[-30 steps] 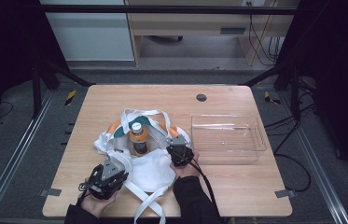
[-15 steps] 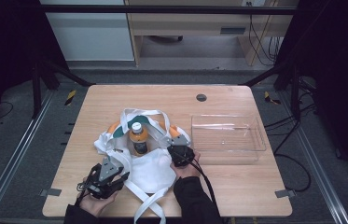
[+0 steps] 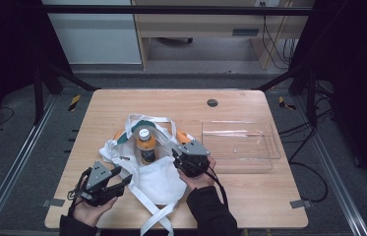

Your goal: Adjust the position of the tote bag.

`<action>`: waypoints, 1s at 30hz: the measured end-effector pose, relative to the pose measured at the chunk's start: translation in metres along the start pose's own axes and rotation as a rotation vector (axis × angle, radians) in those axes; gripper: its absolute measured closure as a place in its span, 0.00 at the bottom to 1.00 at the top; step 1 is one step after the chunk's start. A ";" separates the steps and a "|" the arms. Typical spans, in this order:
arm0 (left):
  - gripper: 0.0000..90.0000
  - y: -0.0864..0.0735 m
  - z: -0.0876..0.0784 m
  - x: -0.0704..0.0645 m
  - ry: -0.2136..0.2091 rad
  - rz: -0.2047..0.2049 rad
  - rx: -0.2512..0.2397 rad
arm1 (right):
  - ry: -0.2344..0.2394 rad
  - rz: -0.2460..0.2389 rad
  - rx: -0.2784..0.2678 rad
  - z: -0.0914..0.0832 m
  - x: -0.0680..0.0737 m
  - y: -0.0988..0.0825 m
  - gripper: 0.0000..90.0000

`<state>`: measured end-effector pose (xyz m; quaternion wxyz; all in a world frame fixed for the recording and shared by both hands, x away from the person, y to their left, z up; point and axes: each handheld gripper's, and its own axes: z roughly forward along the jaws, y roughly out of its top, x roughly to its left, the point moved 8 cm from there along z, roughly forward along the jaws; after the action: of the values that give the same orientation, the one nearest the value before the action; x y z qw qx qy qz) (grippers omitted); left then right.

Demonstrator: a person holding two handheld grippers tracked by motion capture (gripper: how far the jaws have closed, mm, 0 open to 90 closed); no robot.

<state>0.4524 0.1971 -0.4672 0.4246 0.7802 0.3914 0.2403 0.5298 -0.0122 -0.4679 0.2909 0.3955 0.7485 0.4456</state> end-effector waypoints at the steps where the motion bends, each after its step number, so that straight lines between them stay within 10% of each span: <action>1: 0.55 0.001 0.000 0.001 0.000 0.001 -0.004 | 0.004 -0.004 -0.007 -0.003 0.000 0.001 0.59; 30: 0.36 0.038 0.009 0.027 0.002 -0.003 -0.084 | 0.085 0.055 -0.030 -0.085 -0.039 -0.035 0.31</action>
<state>0.4894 0.2019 -0.4383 0.4570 0.7608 0.3828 0.2567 0.4713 -0.0929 -0.4595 0.2521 0.3923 0.7424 0.4810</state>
